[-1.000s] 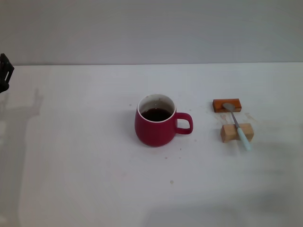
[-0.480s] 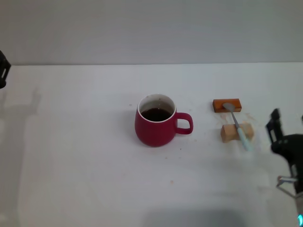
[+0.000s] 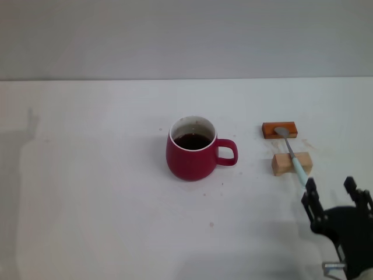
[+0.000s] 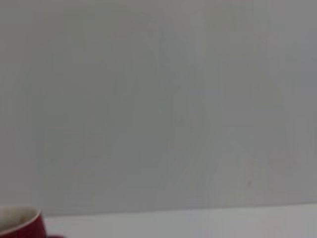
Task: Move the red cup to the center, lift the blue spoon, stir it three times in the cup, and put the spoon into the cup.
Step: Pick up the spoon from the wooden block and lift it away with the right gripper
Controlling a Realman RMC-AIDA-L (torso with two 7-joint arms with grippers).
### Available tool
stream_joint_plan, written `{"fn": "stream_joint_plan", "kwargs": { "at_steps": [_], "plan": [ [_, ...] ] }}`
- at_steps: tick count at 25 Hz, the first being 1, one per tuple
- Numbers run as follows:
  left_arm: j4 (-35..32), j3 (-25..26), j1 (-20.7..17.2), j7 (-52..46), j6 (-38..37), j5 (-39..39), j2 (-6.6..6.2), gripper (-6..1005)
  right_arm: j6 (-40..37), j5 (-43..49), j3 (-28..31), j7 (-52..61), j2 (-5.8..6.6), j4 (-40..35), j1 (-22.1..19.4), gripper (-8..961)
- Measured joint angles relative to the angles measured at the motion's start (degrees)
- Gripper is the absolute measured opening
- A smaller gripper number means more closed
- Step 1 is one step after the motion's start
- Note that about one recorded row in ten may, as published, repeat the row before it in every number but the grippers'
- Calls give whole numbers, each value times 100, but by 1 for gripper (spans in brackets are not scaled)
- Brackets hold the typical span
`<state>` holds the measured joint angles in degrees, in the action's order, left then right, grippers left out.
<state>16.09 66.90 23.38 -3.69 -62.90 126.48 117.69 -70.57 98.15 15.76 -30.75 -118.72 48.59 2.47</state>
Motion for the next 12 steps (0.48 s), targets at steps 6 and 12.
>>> {"fn": "stream_joint_plan", "kwargs": {
  "at_steps": [6, 12],
  "plan": [
    [-1, -20, -10, 25, -102, 9, -1, 865, 61, -4, -140, -24, 2, -150, -122, 698],
    [-20, -4, -32, 20, -109, 9, -1, 865, 205, -7, -157, 145, -25, -409, -47, 699]
  ]
}}
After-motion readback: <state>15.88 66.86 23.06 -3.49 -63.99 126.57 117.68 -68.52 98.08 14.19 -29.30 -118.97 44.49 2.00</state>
